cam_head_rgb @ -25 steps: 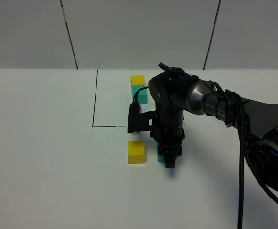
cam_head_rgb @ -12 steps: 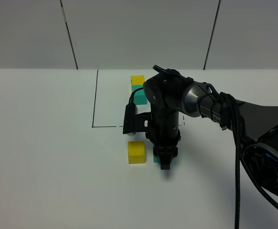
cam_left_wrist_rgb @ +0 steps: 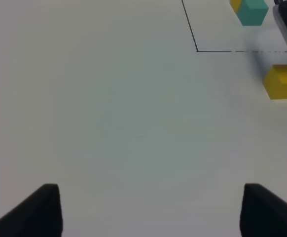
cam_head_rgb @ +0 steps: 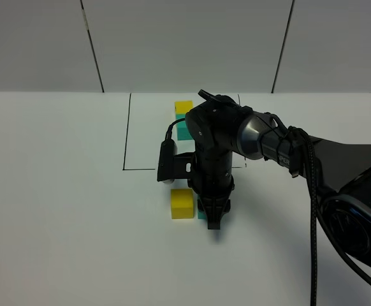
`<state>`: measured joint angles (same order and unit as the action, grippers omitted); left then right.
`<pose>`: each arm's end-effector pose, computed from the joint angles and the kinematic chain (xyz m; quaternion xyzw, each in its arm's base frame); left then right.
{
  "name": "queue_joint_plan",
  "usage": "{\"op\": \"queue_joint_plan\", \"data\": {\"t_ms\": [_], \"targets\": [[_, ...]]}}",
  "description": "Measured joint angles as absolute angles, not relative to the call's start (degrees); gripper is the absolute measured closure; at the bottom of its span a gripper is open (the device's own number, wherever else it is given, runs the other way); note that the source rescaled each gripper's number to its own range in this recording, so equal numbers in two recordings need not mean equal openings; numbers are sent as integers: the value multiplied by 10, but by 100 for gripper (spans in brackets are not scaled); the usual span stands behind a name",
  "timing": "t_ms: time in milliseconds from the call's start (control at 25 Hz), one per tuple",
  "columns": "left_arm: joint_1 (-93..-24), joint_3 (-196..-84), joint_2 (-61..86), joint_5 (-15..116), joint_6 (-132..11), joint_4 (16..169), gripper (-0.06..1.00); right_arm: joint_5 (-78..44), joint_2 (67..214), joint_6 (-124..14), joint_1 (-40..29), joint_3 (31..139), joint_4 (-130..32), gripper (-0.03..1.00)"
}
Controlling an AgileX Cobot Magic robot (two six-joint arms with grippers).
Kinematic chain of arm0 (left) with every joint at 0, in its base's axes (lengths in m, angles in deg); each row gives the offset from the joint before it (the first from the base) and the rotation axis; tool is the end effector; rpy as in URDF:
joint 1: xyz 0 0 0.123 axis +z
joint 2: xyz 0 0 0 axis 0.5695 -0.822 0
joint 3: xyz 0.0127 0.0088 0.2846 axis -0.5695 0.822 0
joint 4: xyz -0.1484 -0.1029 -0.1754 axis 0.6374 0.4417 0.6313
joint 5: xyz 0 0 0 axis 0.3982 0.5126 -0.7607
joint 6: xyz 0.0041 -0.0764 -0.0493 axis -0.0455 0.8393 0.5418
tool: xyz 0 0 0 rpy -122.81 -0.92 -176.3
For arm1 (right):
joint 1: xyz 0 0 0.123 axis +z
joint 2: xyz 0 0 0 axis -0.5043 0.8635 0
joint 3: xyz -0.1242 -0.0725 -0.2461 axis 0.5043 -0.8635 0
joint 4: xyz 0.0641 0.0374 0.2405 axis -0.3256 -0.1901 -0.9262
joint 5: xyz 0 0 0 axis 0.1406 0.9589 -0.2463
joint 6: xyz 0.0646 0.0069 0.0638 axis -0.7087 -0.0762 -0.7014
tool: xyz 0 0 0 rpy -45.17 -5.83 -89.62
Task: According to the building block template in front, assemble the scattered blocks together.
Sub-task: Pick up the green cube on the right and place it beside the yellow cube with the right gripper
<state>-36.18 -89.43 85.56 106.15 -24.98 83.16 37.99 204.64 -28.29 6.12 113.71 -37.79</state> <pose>-0.0052 -0.0059 0.2809 0.0025 0.8435 -0.0511 0.5347 0.3860 0.2793 0.1178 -0.6900 0.7231 -0.0261 0.0183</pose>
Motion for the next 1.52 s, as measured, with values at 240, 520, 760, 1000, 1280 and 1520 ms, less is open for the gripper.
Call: {"op": "queue_joint_plan", "data": {"t_ms": [240,520,760,1000,1280,1520], "targets": [[-362,-894,856,1061,-250,832,30,375,2048,-283,61,1137,-377,96],[-362,-894,856,1061,-250,832,30,375,2049,-283,71,1138,-375,96],[-362,-894,856,1061,-250,832,30,374,2050,-282,72,1138,-375,96],[-362,-894,856,1061,-250,832,30,374,2050,-282,76,1138,-371,96],[-362,-894,856,1061,-250,832,30,373,2050,-268,84,1138,-370,96],[-362,-894,856,1061,-250,832,30,373,2050,-266,84,1138,-370,96]]}}
